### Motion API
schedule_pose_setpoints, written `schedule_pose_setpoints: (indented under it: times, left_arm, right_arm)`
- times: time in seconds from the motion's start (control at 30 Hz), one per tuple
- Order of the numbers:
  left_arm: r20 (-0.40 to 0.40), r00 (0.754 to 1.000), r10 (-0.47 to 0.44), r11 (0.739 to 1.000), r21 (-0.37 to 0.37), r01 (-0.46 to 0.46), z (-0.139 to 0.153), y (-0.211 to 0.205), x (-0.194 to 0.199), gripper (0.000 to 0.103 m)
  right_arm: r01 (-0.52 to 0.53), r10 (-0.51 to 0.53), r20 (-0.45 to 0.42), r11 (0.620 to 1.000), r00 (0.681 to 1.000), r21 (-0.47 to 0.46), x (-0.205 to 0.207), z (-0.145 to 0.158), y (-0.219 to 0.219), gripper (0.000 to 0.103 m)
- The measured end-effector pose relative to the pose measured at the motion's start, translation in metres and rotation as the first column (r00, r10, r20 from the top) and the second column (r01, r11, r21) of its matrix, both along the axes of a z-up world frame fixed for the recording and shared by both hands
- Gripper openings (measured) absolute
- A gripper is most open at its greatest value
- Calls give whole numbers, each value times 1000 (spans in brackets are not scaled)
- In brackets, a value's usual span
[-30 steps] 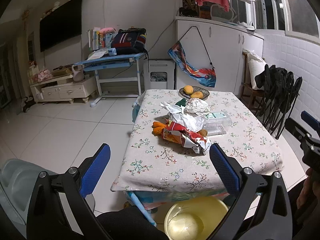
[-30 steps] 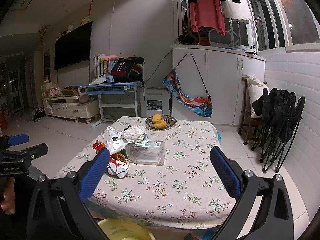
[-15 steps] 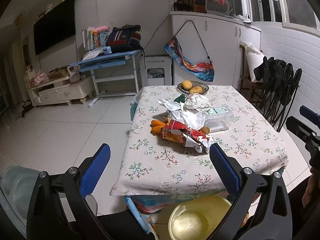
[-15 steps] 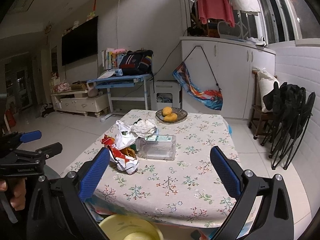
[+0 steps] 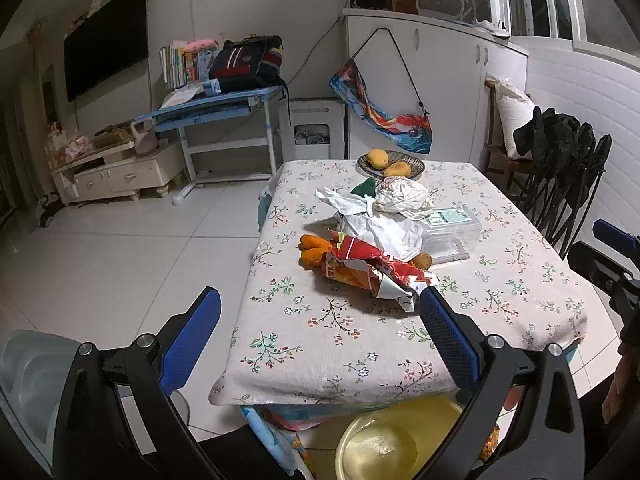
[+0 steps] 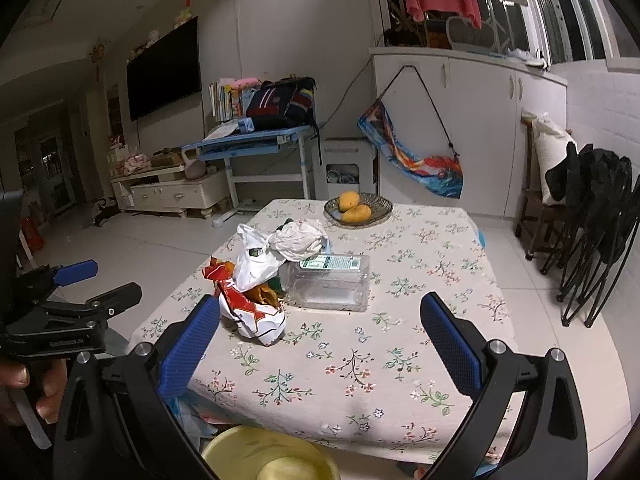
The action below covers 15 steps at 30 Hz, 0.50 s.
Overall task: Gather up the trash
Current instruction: 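Move the left tool toward the red-and-white snack wrapper on the table, then close the left gripper on the red-and-white snack wrapper and lift it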
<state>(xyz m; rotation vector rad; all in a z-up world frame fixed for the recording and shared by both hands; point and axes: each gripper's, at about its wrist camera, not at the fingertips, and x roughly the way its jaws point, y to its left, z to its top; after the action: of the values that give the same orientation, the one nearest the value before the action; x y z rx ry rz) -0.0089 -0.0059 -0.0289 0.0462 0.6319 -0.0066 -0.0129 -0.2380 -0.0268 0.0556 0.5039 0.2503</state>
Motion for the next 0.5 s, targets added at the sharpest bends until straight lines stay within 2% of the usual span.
schedule_pose_setpoints:
  times: [0.1, 0.3, 0.5]
  left_arm:
    - [-26, 1000, 14, 1000, -17, -15, -4, 5, 10, 96]
    - [-86, 996, 34, 994, -98, -43, -16, 22, 28, 96]
    - [-125, 992, 7, 992, -126, -23, -28, 15, 45, 96]
  right_arm:
    - [-4, 5, -21, 1000, 1000, 4, 6, -4, 2, 96]
    - [-21, 20, -37, 1000, 999, -5, 11, -8, 10, 96]
    - [-16, 15, -70, 1000, 997, -16, 16, -16, 8, 96]
